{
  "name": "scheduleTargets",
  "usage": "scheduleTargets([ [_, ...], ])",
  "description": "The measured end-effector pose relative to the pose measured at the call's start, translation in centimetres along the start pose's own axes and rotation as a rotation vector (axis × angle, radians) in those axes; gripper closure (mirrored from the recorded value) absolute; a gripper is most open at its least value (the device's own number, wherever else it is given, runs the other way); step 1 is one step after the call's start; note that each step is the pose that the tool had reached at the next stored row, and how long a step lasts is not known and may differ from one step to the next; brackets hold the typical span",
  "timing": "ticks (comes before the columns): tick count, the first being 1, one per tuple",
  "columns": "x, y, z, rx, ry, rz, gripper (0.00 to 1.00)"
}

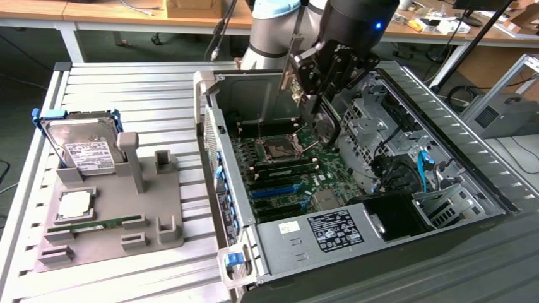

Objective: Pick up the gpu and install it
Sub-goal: 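Insert the gpu into the slot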

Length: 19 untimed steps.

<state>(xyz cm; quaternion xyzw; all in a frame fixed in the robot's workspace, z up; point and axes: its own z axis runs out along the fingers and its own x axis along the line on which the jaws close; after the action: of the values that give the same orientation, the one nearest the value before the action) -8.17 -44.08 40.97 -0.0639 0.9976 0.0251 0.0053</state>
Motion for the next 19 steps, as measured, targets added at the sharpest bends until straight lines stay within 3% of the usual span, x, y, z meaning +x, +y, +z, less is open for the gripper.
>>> scheduleTargets([
  [10,-0.01,0.07,0.22,0.0098,0.0099,-0.168,0.73],
  [19,-0.02,0.17,0.35,0.0147,0.0176,-0.313,0.73],
])
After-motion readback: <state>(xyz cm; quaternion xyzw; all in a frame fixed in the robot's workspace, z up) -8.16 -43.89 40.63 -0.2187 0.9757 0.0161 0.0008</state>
